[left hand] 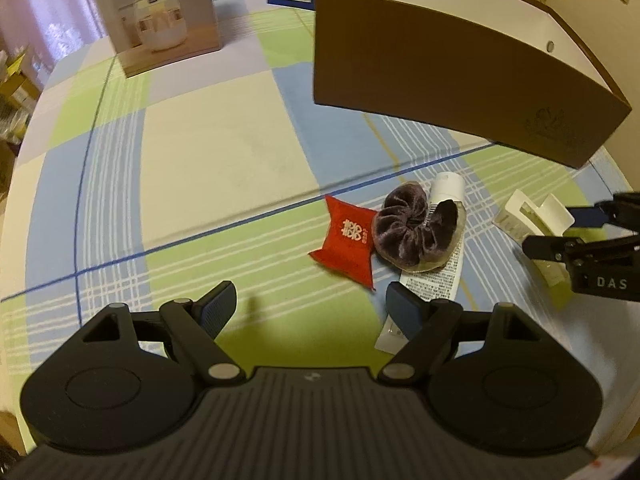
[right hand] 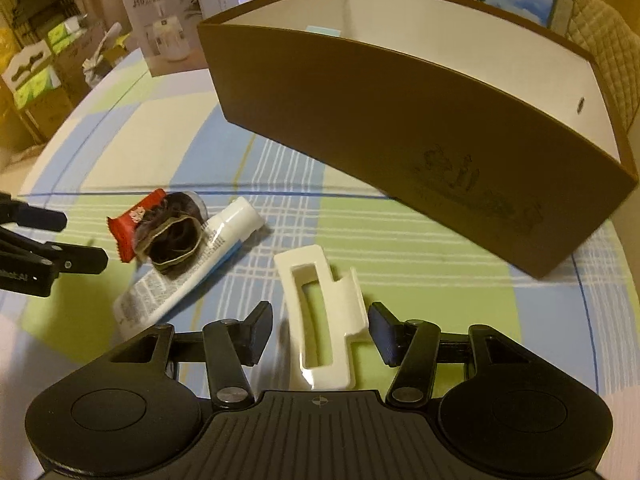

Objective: Organize objects
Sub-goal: 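Grasp the red candy packet with left tool while right tool grasps white clip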

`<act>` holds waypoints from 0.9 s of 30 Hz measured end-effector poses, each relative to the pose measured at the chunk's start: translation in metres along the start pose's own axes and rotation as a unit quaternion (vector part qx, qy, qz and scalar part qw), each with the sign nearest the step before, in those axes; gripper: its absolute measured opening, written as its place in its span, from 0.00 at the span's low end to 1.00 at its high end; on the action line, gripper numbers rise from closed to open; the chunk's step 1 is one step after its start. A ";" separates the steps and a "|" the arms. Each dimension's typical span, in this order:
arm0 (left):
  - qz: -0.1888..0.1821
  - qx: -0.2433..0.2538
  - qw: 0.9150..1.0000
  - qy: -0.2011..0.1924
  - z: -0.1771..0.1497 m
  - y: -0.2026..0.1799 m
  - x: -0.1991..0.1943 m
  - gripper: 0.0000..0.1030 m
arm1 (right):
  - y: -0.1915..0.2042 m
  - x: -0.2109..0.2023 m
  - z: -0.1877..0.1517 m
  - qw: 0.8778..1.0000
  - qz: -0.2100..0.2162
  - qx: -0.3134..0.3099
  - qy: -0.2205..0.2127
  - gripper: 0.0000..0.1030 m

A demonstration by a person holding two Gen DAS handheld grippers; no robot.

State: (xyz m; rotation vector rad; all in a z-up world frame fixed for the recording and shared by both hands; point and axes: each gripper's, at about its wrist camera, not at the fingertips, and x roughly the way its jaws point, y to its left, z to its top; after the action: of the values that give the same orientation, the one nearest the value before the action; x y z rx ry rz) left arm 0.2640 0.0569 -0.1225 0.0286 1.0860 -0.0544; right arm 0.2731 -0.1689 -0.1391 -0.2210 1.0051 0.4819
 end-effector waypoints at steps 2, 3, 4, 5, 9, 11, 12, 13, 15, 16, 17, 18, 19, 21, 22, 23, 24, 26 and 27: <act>0.000 0.013 1.000 -0.002 0.002 -0.002 0.004 0.77 | -0.002 0.002 -0.001 1.000 -0.008 -0.007 0.001 0.37; 0.002 0.020 1.000 -0.002 0.004 -0.003 0.007 0.77 | -0.005 0.002 -0.001 1.000 -0.012 -0.004 0.000 0.37; 0.003 0.025 1.000 -0.002 0.005 -0.003 0.010 0.76 | -0.008 0.001 -0.001 1.000 -0.015 -0.001 0.000 0.37; 0.003 0.032 0.999 -0.003 0.007 -0.003 0.013 0.76 | -0.012 0.001 -0.001 1.000 -0.018 0.002 0.001 0.37; -0.001 0.057 0.998 -0.004 0.015 -0.006 0.025 0.72 | -0.026 -0.002 -0.001 0.999 -0.030 0.017 0.002 0.37; -0.005 0.073 0.997 -0.005 0.019 -0.008 0.031 0.70 | -0.033 -0.003 -0.001 0.999 -0.036 0.026 0.003 0.37; -0.006 0.080 0.997 -0.007 0.020 -0.008 0.033 0.69 | -0.036 -0.004 -0.002 0.999 -0.038 0.031 0.002 0.37; -0.008 0.086 0.996 -0.009 0.022 -0.009 0.036 0.64 | -0.039 -0.005 -0.002 0.999 -0.040 0.036 0.002 0.37; -0.016 0.096 0.995 -0.011 0.025 -0.011 0.041 0.61 | -0.043 -0.006 -0.002 0.998 -0.043 0.042 0.002 0.37; -0.018 0.101 0.995 -0.012 0.026 -0.012 0.043 0.58 | -0.042 -0.006 -0.002 0.998 -0.045 0.044 0.002 0.37; -0.019 0.105 0.994 -0.013 0.027 -0.014 0.045 0.54 | -0.044 -0.006 -0.002 0.998 -0.046 0.046 0.001 0.37; -0.020 0.111 0.994 -0.014 0.027 -0.015 0.047 0.51 | -0.044 -0.006 -0.002 0.998 -0.046 0.047 0.001 0.37; -0.024 0.114 0.993 -0.016 0.027 -0.016 0.047 0.44 | -0.045 -0.007 -0.002 0.998 -0.047 0.048 0.001 0.37; -0.029 0.112 0.993 -0.020 0.026 -0.017 0.047 0.39 | -0.045 -0.007 -0.003 0.998 -0.047 0.048 0.001 0.37; -0.030 0.109 0.993 -0.020 0.026 -0.017 0.047 0.35 | -0.045 -0.006 -0.003 0.998 -0.048 0.047 0.000 0.37; -0.034 0.104 0.994 -0.021 0.025 -0.016 0.047 0.26 | -0.045 -0.007 -0.003 0.998 -0.048 0.046 0.000 0.37; -0.038 0.099 0.994 -0.020 0.024 -0.015 0.046 0.25 | -0.045 -0.007 -0.004 0.998 -0.047 0.045 0.000 0.37; -0.035 0.089 0.995 -0.019 0.021 -0.012 0.044 0.25 | -0.045 -0.008 -0.005 0.998 -0.047 0.044 -0.001 0.36; -0.034 0.082 0.996 -0.019 0.019 -0.010 0.043 0.25 | -0.044 -0.007 -0.005 0.998 -0.046 0.044 -0.001 0.36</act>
State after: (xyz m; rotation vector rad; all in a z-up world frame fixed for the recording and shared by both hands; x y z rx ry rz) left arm 0.3003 0.0444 -0.1510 0.1390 1.0427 -0.2046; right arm 0.2876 -0.2118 -0.1374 -0.1877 1.0075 0.3538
